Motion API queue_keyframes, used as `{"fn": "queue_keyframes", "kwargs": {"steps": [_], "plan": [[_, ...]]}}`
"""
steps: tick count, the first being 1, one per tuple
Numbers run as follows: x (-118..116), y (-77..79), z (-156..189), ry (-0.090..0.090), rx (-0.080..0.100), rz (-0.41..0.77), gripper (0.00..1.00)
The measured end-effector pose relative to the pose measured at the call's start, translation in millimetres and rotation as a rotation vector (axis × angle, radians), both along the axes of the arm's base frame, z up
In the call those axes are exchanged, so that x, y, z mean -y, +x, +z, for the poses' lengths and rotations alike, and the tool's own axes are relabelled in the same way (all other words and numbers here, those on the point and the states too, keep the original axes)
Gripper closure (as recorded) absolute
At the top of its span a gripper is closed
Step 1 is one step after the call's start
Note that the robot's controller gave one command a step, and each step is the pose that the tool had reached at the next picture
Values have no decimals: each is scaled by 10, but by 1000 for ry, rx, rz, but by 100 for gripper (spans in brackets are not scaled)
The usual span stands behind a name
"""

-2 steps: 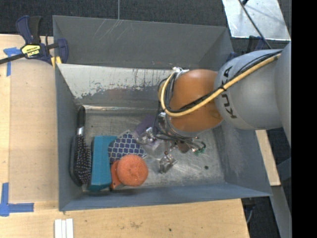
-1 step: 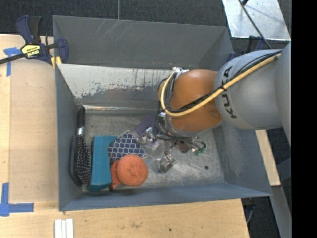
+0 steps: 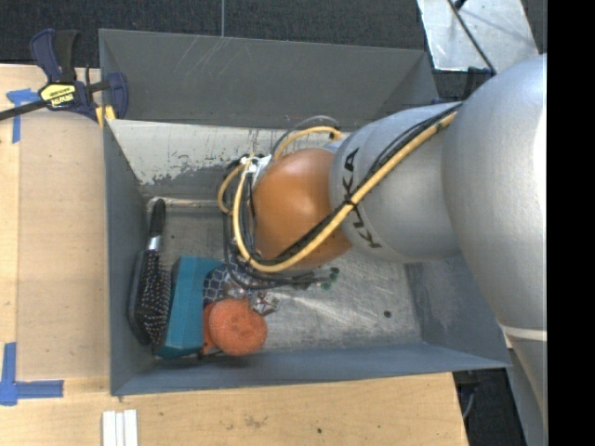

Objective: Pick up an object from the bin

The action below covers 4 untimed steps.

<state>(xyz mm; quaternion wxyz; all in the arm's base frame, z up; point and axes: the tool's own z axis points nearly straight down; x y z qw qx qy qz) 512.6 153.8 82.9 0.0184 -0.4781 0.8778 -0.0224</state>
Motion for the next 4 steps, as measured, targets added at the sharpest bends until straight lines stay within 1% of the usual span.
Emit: {"fn": "queue_keyframes", "kwargs": {"steps": [1,2,3,4], "plan": [[-2,0,0,0,0,0,100],[29,7,3,11,-1,5,100],[28,7,3,11,-1,5,100],[-328,16,1497,14,-56,329,100]]}}
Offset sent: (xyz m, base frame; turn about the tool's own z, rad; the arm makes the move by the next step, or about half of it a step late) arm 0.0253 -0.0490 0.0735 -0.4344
